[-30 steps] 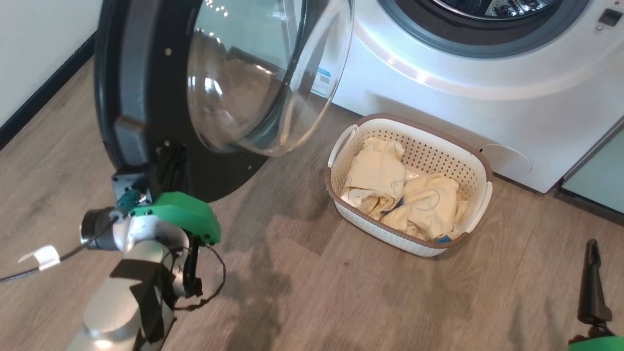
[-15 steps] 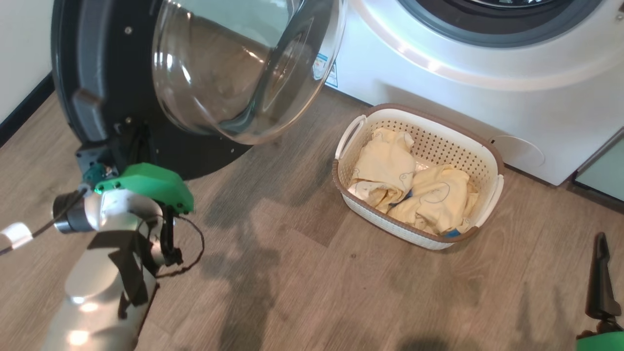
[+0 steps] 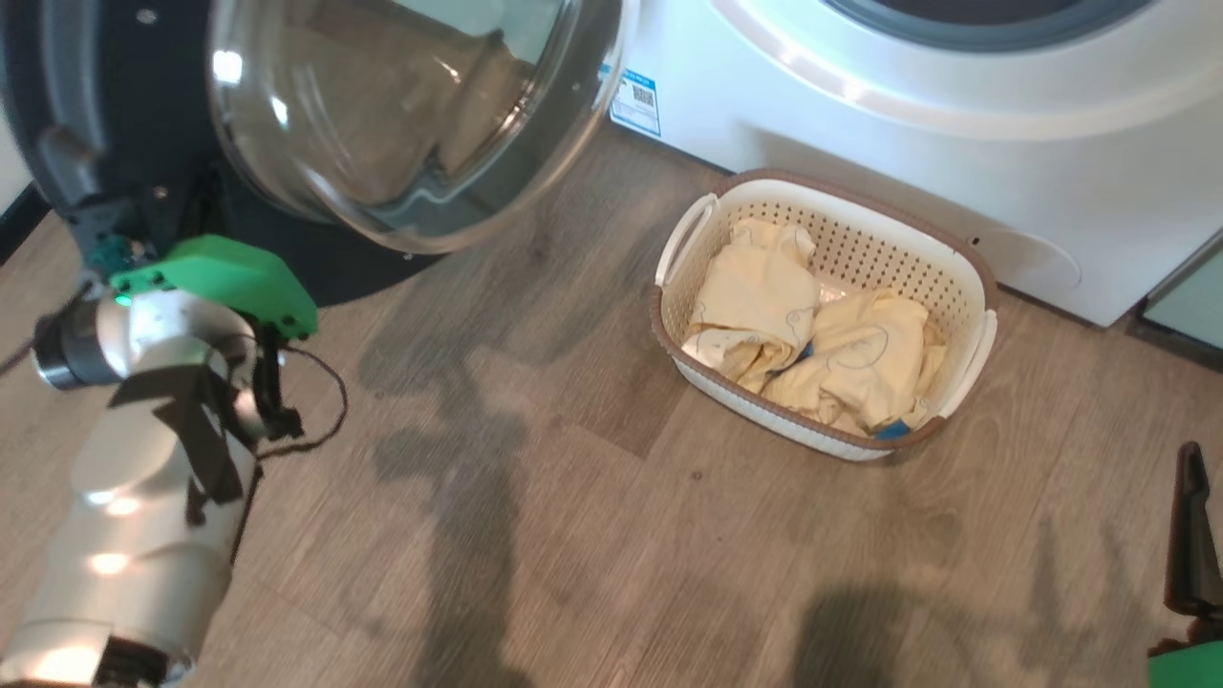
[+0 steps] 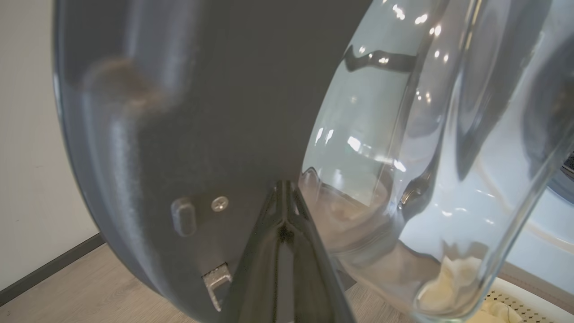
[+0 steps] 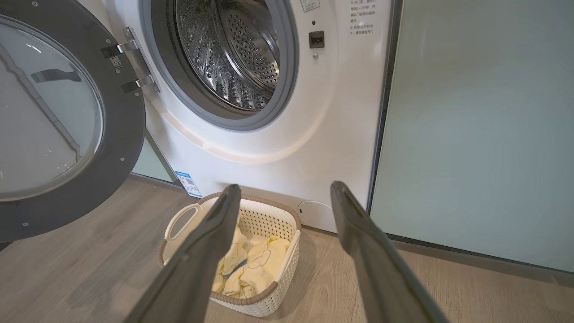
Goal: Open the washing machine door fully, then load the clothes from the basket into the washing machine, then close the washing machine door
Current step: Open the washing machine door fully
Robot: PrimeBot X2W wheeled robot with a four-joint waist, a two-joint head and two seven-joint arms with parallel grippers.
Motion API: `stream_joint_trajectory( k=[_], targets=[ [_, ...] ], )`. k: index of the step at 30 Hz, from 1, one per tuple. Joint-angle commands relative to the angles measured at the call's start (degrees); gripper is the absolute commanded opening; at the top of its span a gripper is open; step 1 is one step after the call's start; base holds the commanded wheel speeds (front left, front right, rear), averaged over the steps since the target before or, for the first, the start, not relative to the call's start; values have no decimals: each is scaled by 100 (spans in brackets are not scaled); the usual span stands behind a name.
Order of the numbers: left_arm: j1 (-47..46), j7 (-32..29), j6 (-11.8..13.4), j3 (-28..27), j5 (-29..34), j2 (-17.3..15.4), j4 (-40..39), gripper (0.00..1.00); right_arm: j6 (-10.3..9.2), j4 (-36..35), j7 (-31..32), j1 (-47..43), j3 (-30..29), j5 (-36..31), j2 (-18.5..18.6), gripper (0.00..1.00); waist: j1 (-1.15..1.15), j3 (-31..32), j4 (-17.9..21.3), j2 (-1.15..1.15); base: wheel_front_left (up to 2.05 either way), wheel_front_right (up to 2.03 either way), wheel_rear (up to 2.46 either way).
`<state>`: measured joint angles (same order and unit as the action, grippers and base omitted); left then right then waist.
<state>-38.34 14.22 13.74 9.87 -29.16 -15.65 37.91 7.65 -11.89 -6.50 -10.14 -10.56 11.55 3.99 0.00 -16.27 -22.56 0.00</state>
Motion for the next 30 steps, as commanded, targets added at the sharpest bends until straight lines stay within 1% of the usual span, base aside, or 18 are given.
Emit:
stream_joint_trajectory(
  k=[1, 7, 12, 23, 30],
  targets=[
    [-328, 64, -17, -272, 16, -382, -33, 0, -16, -227, 27, 178, 125, 12, 182, 100, 0, -62, 25, 0, 0, 0, 0],
    [-724, 75, -101, -381, 115, -396, 416, 0, -16, -319, 85, 238, 93, 32, 286, 100, 0, -301, 69, 0, 0, 0, 0],
    [-902, 76, -102, -570, 232, -355, 531, 0, -16, -344, 90, 292, 58, 49, 352, 100, 0, -438, 76, 0, 0, 0, 0],
    [-808, 77, -180, -978, 533, -168, 409, 0, -16, -316, 105, 360, 31, 58, 360, 100, 0, -501, 24, 0, 0, 0, 0],
    [-460, 77, -233, -1277, 723, 7, 78, 0, -16, -197, 46, 394, 38, 73, 293, 100, 0, -397, 33, 0, 0, 0, 0]
  ],
)
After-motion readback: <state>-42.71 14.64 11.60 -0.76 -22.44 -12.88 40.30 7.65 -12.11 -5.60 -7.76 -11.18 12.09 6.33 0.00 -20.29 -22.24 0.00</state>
